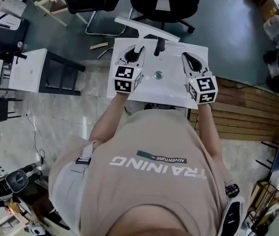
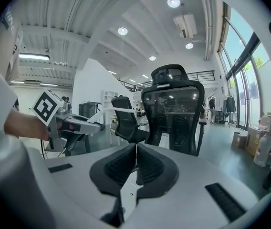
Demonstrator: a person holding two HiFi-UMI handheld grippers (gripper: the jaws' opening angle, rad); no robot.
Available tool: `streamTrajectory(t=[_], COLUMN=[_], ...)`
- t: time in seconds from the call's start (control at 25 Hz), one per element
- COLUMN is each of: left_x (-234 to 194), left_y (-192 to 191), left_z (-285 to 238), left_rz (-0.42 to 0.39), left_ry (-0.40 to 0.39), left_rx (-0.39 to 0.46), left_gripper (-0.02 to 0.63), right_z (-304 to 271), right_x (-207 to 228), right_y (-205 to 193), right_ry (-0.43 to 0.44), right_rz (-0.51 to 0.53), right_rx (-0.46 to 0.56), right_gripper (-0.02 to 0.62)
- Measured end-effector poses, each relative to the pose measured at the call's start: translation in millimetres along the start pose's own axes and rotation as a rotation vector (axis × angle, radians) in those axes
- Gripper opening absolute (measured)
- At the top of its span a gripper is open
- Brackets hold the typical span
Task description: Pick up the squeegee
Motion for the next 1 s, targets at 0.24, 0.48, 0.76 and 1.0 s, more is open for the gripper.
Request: streamTrajectory(t=[0.24, 0.48, 0.76, 1.0], left_x=[1, 2, 7, 5], left_y=[41, 67, 92, 116], left_z=[2, 5, 11, 14], left_rz=[-0.019, -0.014, -0.024, -0.038], left_ry=[0.002, -0.016, -0.020, -0.001], left_rx=[0.099, 0.161, 0.217, 0.268], left_gripper=[0.064, 0.064, 0.064, 0.063], right_z=[-3, -4, -1, 2], right_x=[-2, -3, -3, -1], right_y=[20, 35, 44, 60], right_ry=[0.011, 0.024, 0.040, 0.049], right_rz=[0.038, 0.056, 0.078, 0.100], right_rx=[0.030, 0.052, 0.063, 0.085], right_gripper=[0.032, 0.033, 0.032, 0.032])
Point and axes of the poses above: the fingertips, and each gripper's own axes: z backward along the fingers, x to its right, y out of its top, the point moved 4 cm from there along z, backward along the fingers, and after that the axes turned 9 degrees about -z, right-handed, at the moved point
